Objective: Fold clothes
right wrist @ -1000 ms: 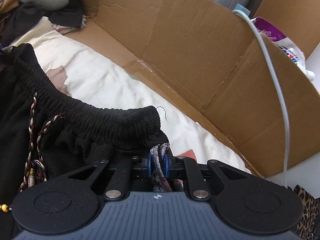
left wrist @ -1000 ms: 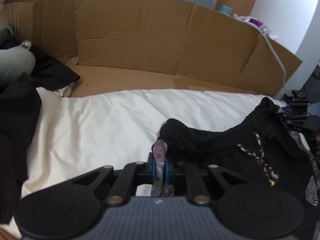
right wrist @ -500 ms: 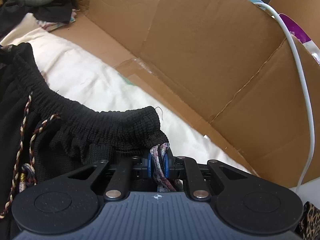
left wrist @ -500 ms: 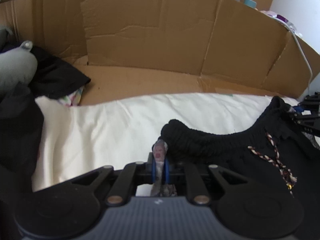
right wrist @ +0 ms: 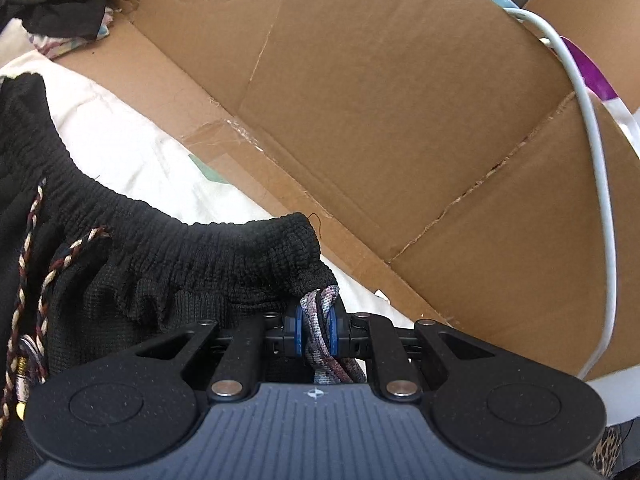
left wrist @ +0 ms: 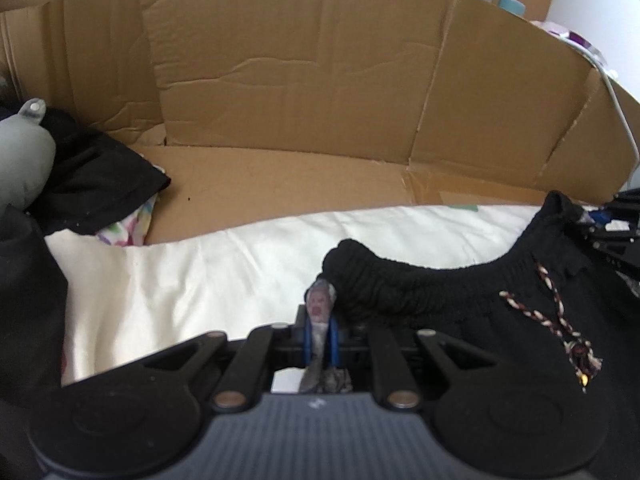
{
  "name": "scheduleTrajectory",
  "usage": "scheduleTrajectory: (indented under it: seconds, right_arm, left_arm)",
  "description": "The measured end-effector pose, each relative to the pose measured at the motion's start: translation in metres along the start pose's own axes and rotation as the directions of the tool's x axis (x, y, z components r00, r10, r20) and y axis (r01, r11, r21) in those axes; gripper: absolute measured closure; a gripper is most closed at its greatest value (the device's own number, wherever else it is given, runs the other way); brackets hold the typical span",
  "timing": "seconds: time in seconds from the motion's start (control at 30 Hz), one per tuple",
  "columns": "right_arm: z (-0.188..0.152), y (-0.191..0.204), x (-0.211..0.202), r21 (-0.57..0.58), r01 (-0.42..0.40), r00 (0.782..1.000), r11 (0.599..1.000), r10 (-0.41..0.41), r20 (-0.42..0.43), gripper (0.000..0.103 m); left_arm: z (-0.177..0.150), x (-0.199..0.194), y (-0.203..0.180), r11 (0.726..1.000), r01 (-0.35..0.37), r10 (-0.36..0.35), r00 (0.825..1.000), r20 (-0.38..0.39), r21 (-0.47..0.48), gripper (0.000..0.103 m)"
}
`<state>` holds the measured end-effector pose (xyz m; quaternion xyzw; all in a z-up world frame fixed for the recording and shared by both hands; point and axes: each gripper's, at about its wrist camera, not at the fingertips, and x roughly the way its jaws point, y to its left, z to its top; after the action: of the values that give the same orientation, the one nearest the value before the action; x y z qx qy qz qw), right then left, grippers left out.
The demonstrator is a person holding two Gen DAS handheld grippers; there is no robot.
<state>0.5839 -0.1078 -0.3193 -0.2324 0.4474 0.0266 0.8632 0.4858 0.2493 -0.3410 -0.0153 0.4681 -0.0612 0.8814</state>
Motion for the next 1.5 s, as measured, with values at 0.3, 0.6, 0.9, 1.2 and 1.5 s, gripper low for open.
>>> scheduleTrajectory:
  seconds: [0.3, 0.6, 0.9, 1.2, 1.5]
  right_arm:
    - [-0.003, -0.027, 0.025, 0.181, -0.107, 0.988, 0.978, 0.125, -0.090, 0.055]
    - [-0.035, -0.050, -0.016, 0.286, -0.161, 0.982, 0.945, 0.183, -0.049, 0.055]
    - [-0.069, -0.056, -0.095, 0.340, -0.239, 0.969, 0.910, 0.247, 0.019, 0.055]
    - [-0.125, -0.036, -0.184, 0.365, -0.324, 0.944, 0.873, 0.323, 0.066, 0.056]
    - [-0.182, -0.008, -0.228, 0.517, -0.338, 0.929, 0.786, 0.367, 0.050, 0.056]
  left_arm:
    - [-0.010, 0.027, 0.006, 0.998, -0.022, 0.014, 0.991, -0.136, -0.055, 0.062]
    - [-0.034, -0.019, 0.018, 0.999, -0.037, 0.035, 0.987, -0.154, -0.014, 0.061]
    - [-0.086, -0.101, 0.010, 0.999, 0.030, -0.032, 0.992, -0.122, -0.016, 0.061]
    - [-0.141, -0.185, 0.001, 0.994, 0.107, -0.108, 0.991, -0.083, -0.023, 0.061]
    - [-0.201, -0.238, 0.014, 0.992, 0.120, -0.124, 0.988, -0.089, -0.042, 0.061]
